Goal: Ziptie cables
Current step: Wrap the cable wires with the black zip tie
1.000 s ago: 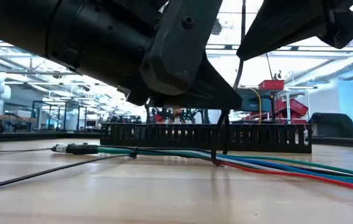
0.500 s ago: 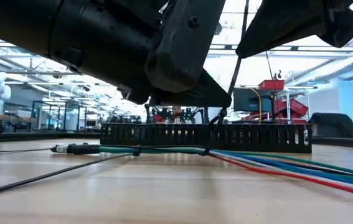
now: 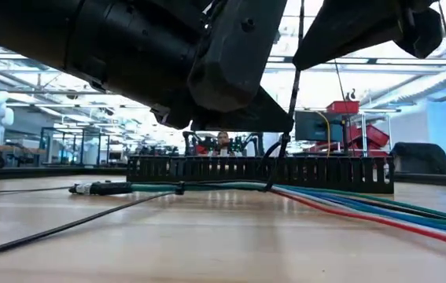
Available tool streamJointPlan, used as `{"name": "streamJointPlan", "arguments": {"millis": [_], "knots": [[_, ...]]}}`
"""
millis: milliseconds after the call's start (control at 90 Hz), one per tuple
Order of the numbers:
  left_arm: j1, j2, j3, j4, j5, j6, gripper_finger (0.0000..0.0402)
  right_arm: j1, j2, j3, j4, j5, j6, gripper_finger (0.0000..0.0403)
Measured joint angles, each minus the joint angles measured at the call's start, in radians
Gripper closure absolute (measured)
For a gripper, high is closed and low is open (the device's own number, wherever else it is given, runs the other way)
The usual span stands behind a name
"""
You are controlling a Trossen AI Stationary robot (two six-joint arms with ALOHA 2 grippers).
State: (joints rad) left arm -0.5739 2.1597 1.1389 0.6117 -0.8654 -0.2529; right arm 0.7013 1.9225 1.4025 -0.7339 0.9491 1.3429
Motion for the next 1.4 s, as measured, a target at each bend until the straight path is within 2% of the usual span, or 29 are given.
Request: {"name": "streamJointPlan", "arguments": {"millis": [144, 289, 456, 633, 922, 1100, 1233, 1400], "knots": [[0.007, 0.000, 0.000, 0.013, 0.044, 0.000, 0.0343, 0.001, -0.002, 0.000, 0.032, 0.003, -0.030, 0.0403], [0.014, 0.001, 0.000, 0.014, 0.046, -0.001, 0.0291, 0.000, -0.002, 0.000, 0.032, 0.002, -0.031, 0.0403], [0.015, 0.001, -0.001, 0.015, 0.045, -0.004, 0.0268, 0.000, -0.002, 0.000, 0.046, 0.001, -0.038, 0.0403], [0.019, 0.001, -0.001, -0.002, 0.024, -0.056, 0.0281, 0.000, -0.002, 0.000, 0.058, 0.009, -0.046, 0.0403], [0.022, 0.001, -0.001, -0.005, -0.026, -0.088, 0.0344, 0.000, -0.002, 0.000, 0.068, 0.017, -0.050, 0.0403], [0.028, 0.001, -0.001, -0.103, -0.031, -0.183, 0.0379, 0.000, -0.001, 0.000, 0.067, 0.039, -0.050, 0.0403], [0.028, 0.001, -0.001, -0.173, -0.032, -0.234, 0.0383, 0.000, -0.001, 0.000, 0.067, 0.066, -0.055, 0.0403], [0.028, 0.001, -0.001, -0.177, -0.031, -0.240, 0.0382, -0.002, -0.026, 0.000, 0.062, 0.084, -0.082, 0.0402]]}}
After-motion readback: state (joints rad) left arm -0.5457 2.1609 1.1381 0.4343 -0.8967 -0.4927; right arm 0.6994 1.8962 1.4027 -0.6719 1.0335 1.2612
